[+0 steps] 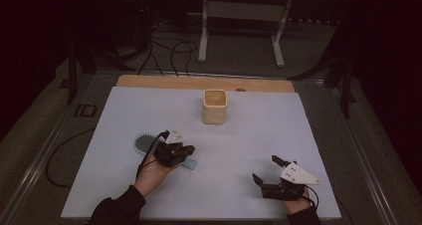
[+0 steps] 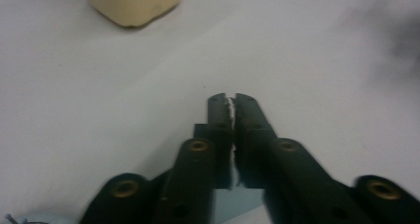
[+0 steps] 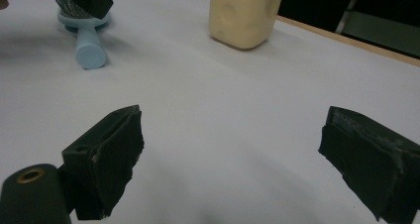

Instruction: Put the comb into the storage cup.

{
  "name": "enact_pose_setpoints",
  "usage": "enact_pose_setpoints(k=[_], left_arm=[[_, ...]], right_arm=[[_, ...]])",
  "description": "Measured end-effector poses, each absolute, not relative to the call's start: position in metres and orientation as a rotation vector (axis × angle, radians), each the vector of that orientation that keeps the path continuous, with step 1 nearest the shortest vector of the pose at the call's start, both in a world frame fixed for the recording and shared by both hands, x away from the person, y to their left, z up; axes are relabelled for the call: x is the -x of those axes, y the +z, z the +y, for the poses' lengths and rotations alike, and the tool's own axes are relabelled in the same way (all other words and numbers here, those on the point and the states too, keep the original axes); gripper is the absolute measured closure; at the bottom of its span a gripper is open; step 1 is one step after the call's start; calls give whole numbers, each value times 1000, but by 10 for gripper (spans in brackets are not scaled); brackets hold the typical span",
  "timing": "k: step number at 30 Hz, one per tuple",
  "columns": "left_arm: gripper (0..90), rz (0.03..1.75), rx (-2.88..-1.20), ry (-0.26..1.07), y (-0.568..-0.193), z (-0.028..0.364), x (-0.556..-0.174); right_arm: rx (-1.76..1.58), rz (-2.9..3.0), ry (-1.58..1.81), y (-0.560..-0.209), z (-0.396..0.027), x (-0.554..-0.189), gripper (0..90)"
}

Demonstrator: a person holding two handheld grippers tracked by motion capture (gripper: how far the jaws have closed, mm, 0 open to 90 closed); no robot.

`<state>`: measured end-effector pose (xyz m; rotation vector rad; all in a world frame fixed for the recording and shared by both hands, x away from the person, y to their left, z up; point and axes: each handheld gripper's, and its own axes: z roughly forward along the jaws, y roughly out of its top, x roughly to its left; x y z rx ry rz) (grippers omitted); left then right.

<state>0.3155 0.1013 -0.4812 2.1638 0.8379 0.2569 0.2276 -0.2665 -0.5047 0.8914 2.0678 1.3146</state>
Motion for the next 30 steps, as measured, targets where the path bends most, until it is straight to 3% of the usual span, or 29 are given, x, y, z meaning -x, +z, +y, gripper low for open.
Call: enact_pose_setpoints(k=[30], left_arm=[[897, 829, -2351, 144, -499, 97, -306]], right_arm=[[-891, 2067, 1310, -504, -267, -227, 90]])
